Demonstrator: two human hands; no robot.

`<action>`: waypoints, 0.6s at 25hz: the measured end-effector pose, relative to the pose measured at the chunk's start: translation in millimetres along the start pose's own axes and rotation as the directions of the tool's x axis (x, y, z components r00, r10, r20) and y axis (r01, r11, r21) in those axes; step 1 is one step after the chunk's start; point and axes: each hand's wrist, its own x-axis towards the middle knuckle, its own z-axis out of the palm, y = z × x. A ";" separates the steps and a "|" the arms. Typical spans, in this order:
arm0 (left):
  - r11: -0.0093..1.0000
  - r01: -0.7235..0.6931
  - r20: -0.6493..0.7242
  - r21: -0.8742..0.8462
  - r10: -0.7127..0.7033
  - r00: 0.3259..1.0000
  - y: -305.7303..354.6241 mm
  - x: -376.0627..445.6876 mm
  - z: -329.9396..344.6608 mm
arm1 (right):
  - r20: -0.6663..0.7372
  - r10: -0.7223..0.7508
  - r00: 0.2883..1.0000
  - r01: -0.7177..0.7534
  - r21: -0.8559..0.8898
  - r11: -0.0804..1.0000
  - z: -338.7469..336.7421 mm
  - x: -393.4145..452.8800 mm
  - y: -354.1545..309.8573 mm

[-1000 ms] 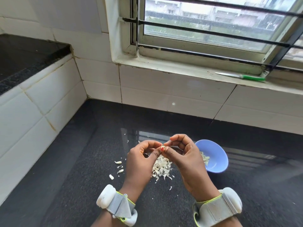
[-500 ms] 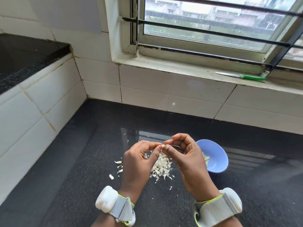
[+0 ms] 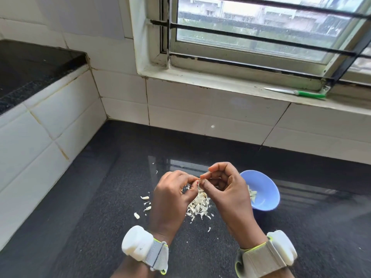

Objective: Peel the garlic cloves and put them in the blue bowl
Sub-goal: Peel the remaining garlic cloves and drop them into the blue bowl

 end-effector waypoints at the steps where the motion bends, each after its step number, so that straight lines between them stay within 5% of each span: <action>1: 1.000 0.004 0.003 0.005 -0.004 1.000 0.0 0.0 -0.2 | 0.003 -0.007 1.000 0.007 -0.006 1.000 0.4 0.1 0.1; 5: 0.982 0.145 0.010 -0.119 -0.145 0.989 1.6 -0.3 -0.4 | 0.009 0.039 0.999 -0.040 0.115 0.993 0.7 0.3 -1.4; 9: 0.858 0.405 0.096 -0.316 -0.396 0.913 5.2 1.1 0.9 | 0.047 0.150 0.988 -0.157 0.362 0.919 -0.1 -0.1 0.4; 12: 0.824 0.438 0.175 -0.359 -0.402 0.899 6.9 3.7 -3.4 | 0.037 0.170 0.985 -0.171 0.376 0.911 -3.2 -0.5 -0.2; 15: 0.901 0.357 0.163 -0.246 -0.324 0.932 7.3 5.7 -7.6 | 0.004 0.107 0.994 -0.105 0.219 0.970 -4.2 0.2 -1.2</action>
